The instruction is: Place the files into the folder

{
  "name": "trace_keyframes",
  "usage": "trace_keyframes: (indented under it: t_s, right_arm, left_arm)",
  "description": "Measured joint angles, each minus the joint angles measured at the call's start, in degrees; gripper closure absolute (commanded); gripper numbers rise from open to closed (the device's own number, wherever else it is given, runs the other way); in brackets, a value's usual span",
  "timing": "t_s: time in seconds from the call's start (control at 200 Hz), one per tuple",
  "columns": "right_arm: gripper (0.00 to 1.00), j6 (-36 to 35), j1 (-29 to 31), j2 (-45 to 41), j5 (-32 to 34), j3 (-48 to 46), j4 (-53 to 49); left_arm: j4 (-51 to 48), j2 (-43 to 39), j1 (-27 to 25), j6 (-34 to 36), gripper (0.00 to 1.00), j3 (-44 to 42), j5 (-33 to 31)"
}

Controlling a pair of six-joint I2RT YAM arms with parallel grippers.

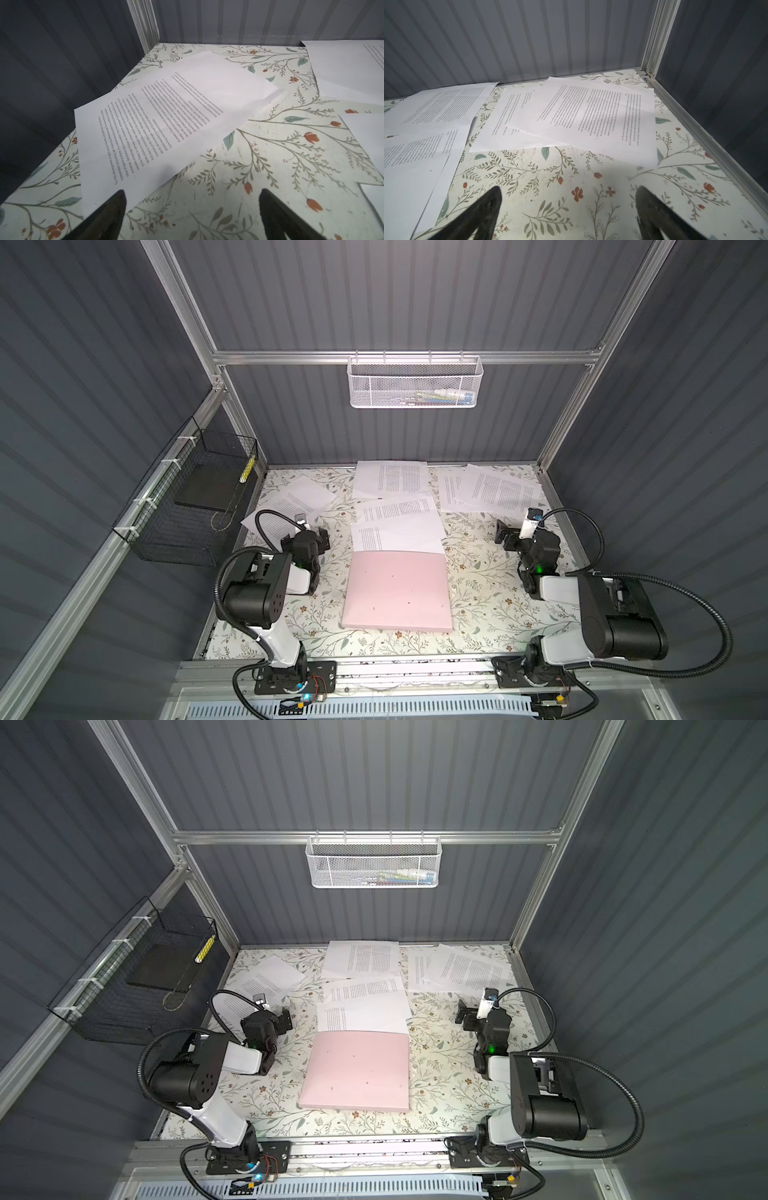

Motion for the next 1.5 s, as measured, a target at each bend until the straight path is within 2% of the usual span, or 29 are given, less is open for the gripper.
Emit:
trace_keyframes:
  t_s: [1.211,1.276,1.331,1.396,1.496]
  right_arm:
    - [0.01,0.26,-0.04,-0.68,0.74,-0.31,-0.04]
    - [0.01,0.81,0.96,-4.92,5.09,-1.53,-2.43]
    - [0.01,1.44,2.32,-10.51,8.96,-2.08,-5.70]
    - [0.01,4.02,3.67,-18.43,12.74,-1.31,-11.13]
    - [0.01,12.07,3.96,-26.75,17.33,1.05,-16.81]
  left_arm:
    - [-0.83,-1.01,0.07,0.04,0.00,-0.02,-0.28]
    - [-5.07,-4.46,-1.57,0.17,0.00,0.31,-4.22]
    - [-13.25,-9.27,-3.65,-0.11,0.00,2.49,-7.19]
    - [-27.39,-14.75,-5.38,-5.27,0.00,9.38,-8.94]
    - [-46.05,-20.04,-6.36,-16.85,0.00,21.70,-6.25]
